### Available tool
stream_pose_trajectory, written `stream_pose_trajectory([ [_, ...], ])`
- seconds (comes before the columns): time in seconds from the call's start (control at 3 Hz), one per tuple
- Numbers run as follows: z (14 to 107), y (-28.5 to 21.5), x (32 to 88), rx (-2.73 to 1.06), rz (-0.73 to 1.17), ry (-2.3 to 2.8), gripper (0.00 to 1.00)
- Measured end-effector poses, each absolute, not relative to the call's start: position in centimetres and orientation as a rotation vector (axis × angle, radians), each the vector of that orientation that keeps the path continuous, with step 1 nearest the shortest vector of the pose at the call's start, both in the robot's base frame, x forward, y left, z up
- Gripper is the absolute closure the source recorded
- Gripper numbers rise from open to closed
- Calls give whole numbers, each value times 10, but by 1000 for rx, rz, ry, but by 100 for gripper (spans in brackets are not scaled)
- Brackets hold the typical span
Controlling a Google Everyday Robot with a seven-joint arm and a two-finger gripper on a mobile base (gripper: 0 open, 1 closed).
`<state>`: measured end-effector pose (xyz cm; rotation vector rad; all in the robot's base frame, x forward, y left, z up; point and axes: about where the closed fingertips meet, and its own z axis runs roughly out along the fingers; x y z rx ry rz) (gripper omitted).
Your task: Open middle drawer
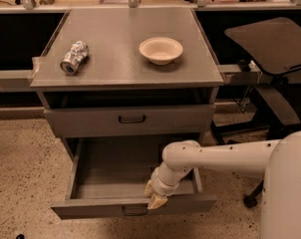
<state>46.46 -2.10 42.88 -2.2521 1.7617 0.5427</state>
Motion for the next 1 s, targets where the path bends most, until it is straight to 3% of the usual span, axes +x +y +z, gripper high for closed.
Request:
stream_pose_trajectory([
  [0.67,508,-56,434,-2049,577,1617,12],
  [1.0,508,-69,430,-2026,567,1630,0],
])
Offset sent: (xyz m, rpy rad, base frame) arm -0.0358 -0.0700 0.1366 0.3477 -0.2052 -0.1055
